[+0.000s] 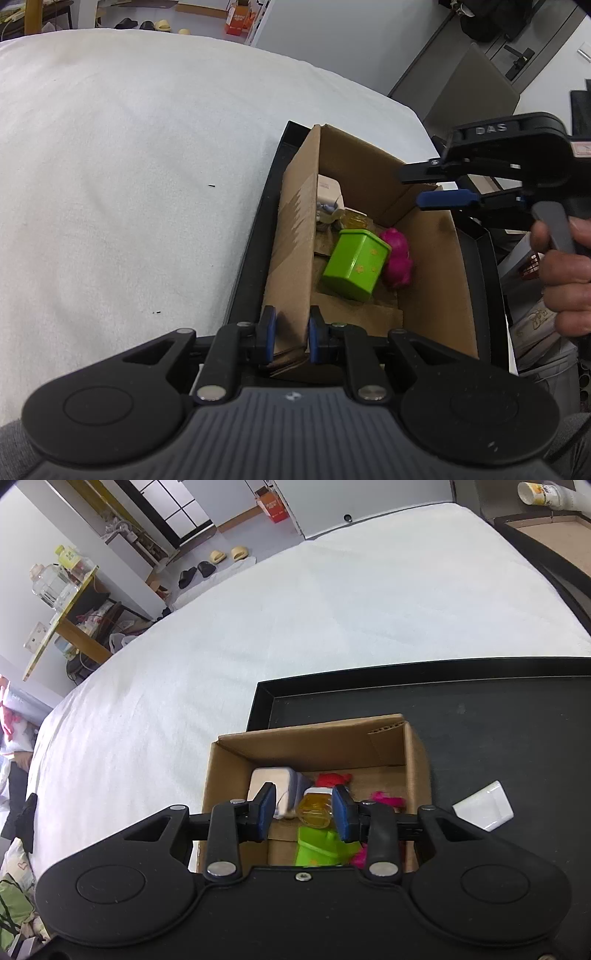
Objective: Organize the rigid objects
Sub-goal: 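Lower the red figure and cup into the box and open the right gripper, then move the right gripper to the brown-haired doll figure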
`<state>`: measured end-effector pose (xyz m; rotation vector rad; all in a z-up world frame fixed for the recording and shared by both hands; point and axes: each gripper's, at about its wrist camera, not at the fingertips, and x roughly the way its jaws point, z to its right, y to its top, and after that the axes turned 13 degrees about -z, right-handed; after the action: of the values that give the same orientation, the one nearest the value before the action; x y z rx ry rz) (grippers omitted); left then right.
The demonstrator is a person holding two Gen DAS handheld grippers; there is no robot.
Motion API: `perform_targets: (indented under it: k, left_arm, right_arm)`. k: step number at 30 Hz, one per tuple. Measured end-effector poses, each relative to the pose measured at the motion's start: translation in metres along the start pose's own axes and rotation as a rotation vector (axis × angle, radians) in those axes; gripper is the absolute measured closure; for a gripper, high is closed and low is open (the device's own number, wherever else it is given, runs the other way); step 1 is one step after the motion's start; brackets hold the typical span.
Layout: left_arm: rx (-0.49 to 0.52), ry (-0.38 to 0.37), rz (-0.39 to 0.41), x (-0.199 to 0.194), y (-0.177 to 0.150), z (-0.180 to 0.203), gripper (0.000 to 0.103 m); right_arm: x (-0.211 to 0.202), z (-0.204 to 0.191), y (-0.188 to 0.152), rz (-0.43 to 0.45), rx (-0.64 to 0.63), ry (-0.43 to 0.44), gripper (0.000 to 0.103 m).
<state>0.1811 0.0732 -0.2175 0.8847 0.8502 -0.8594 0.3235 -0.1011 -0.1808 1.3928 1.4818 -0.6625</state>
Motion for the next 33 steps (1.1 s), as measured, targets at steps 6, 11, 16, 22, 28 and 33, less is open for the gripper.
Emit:
perform_targets:
  k: [6, 11, 16, 22, 28, 33]
  left_arm:
    - [0.001, 0.004, -0.003, 0.001, 0.001, 0.0, 0.087]
    - [0.001, 0.008, -0.004, 0.001, 0.001, 0.0, 0.087]
    - [-0.004, 0.02, -0.006, 0.002, 0.001, 0.003, 0.087]
    - [-0.01, 0.033, -0.009, 0.003, 0.002, 0.007, 0.087]
    - [-0.004, 0.065, -0.014, 0.004, 0.003, 0.012, 0.087]
    - [-0.005, 0.088, -0.016, 0.004, 0.003, 0.015, 0.087]
  right_arm:
    - [-0.026, 0.009, -0.007, 0.04, -0.016, 0.014, 0.069]
    - [-0.044, 0.02, -0.014, 0.059, -0.012, 0.031, 0.069]
    - [-0.051, 0.028, -0.02, 0.059, -0.028, 0.028, 0.069]
    - [-0.056, 0.04, -0.029, 0.036, -0.049, 0.021, 0.069]
    - [-0.062, 0.055, -0.035, 0.027, -0.055, 0.027, 0.067]
    - [-0.064, 0.07, -0.041, 0.024, -0.065, 0.025, 0.06]
